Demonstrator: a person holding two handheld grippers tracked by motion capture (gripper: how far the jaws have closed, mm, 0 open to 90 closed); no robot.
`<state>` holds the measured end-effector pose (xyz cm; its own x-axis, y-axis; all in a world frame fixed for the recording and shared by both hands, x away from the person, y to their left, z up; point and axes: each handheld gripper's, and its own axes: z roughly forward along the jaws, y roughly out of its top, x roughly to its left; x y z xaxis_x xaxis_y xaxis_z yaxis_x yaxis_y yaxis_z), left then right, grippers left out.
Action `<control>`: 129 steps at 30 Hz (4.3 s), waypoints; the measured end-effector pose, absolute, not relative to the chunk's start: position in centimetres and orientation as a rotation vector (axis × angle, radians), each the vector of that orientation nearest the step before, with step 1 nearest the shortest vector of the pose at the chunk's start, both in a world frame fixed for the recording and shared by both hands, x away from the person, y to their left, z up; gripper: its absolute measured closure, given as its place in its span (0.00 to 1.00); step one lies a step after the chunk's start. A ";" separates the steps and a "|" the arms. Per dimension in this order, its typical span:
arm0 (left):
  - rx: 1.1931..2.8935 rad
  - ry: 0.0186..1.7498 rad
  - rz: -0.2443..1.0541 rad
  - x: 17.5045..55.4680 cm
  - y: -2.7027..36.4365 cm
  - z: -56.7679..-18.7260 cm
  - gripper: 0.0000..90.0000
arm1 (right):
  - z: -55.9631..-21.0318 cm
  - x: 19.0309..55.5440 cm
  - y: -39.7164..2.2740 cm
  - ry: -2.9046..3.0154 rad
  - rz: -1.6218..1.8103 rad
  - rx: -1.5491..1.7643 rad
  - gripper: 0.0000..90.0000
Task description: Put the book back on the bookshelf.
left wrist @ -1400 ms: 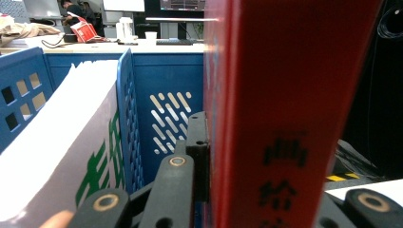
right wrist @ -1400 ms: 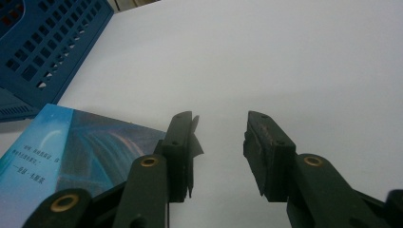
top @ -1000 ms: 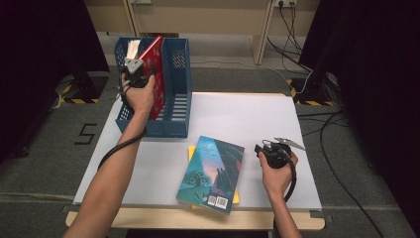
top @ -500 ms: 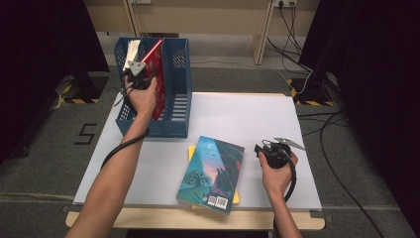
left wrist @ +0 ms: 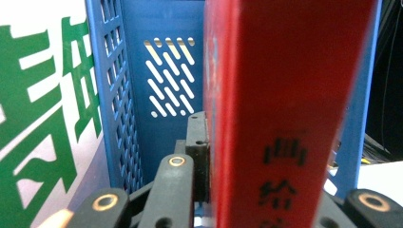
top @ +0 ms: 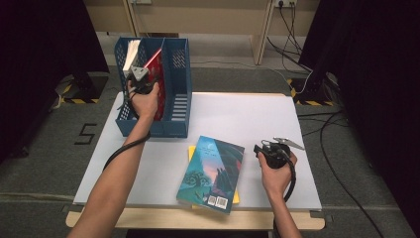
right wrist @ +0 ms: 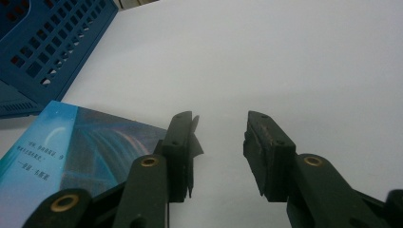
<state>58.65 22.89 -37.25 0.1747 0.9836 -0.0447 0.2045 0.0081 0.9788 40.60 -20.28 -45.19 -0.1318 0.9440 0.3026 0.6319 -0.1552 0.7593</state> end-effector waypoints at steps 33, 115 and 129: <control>1.546 1.254 0.910 59.1 22.6 -37.0 0.81 | -45.2 40.5 -20.0 1.769 1.183 1.773 0.69; 1.533 1.160 1.006 55.6 22.5 -35.5 0.70 | -45.3 40.4 -19.7 1.776 1.187 1.768 0.68; 1.513 1.168 0.967 54.8 23.0 -35.4 0.57 | -45.2 40.4 -19.6 1.778 1.187 1.768 0.67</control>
<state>54.79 23.01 -35.40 0.2277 0.9732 0.0323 0.2137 -0.0823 0.9734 40.42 -19.59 -45.18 -0.1484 0.9432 0.2973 0.6361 -0.1391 0.7590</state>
